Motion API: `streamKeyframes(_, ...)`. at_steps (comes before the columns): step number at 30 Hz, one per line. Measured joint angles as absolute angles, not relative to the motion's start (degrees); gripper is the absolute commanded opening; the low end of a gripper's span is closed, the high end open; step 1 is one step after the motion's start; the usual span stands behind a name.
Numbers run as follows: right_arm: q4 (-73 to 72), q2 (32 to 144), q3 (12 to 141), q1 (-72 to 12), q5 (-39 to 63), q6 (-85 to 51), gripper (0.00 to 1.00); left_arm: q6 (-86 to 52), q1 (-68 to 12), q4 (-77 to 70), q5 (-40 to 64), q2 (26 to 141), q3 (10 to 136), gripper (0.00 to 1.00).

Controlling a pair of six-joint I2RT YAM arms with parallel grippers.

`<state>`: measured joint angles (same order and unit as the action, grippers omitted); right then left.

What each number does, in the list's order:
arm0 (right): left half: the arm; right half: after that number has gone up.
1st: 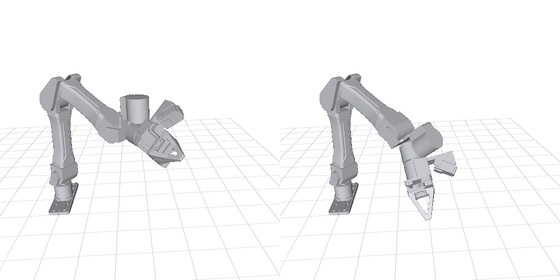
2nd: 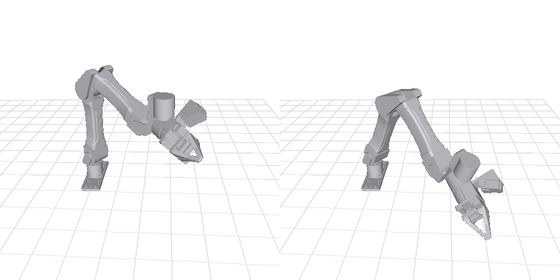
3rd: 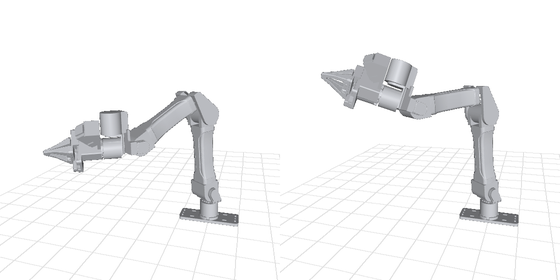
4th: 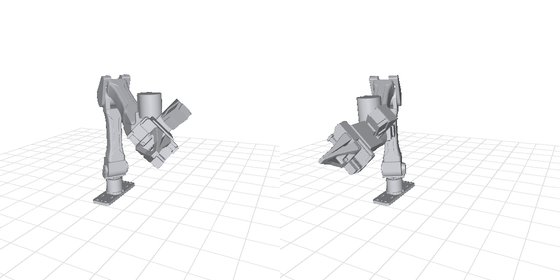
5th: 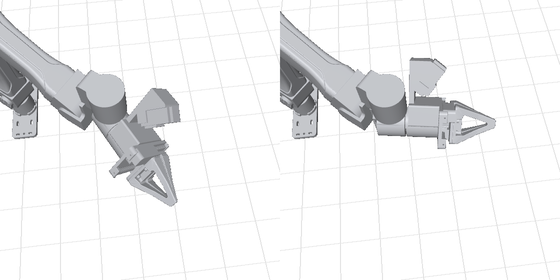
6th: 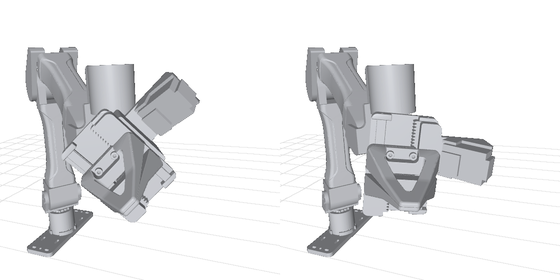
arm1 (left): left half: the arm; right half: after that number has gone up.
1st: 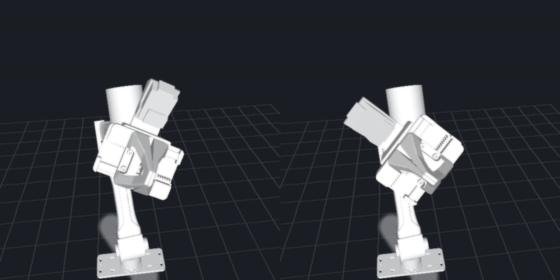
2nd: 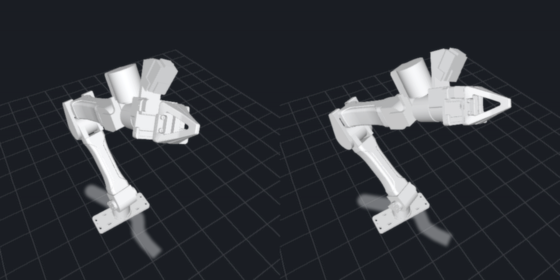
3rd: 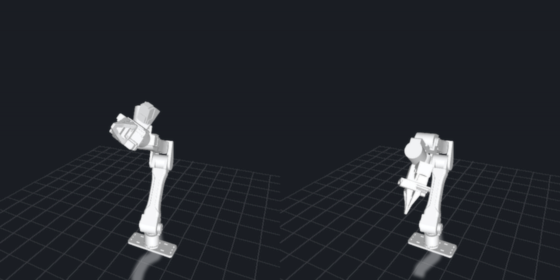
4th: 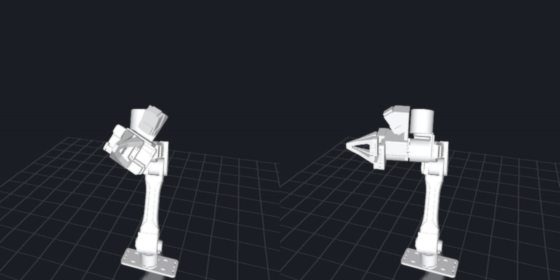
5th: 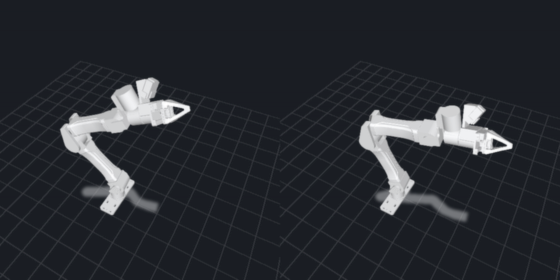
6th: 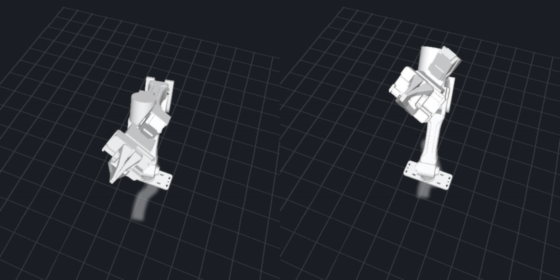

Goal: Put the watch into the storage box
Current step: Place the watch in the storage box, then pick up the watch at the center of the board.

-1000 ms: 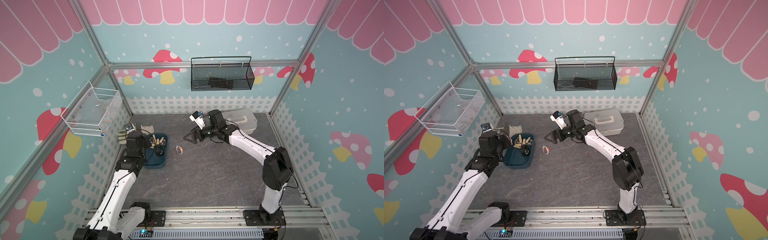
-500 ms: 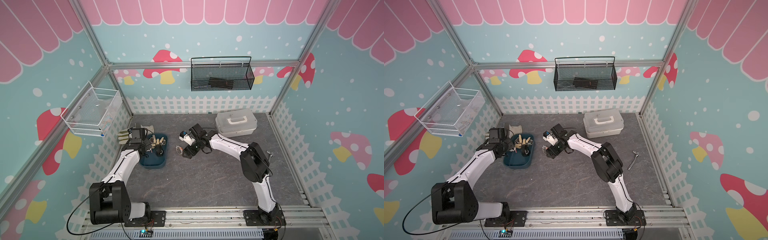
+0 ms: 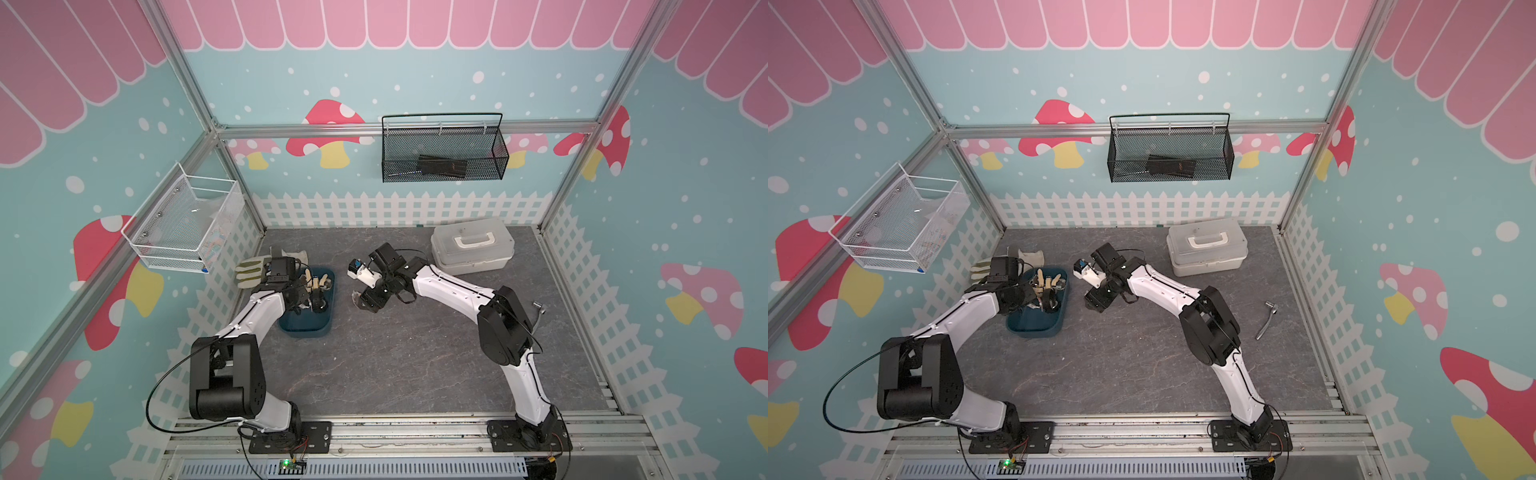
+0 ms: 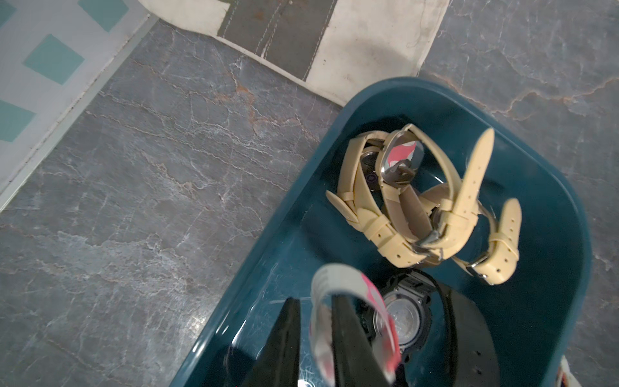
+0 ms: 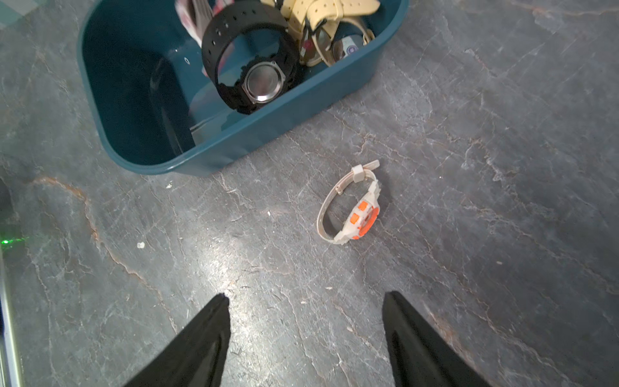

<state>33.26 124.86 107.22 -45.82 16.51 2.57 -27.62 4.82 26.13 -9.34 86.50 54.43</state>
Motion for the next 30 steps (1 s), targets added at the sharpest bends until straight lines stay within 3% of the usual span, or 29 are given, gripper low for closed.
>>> streamKeyframes(5, 32.99, 127.63, 111.04, -45.91, 18.92, 3.18, 0.71, -27.94, 4.82, 25.82, -9.13, 86.48, 54.43, 0.38)
streamKeyframes(11, 32.95, 131.94, 114.21, -46.46, 20.25, 4.01, 0.62, -28.27, 4.84, 25.87, -8.29, 83.46, 54.43, 0.40)
streamKeyframes(15, 33.47, 135.20, 116.71, -47.31, 19.68, 4.67, 0.46, -28.36, 4.86, 25.36, -6.35, 76.99, 54.43, 0.41)
streamKeyframes(30, 40.47, 144.20, 126.58, -47.77, 10.66, 6.15, 0.32, -28.45, 4.86, 21.43, 0.97, 68.01, 53.28, 0.41)
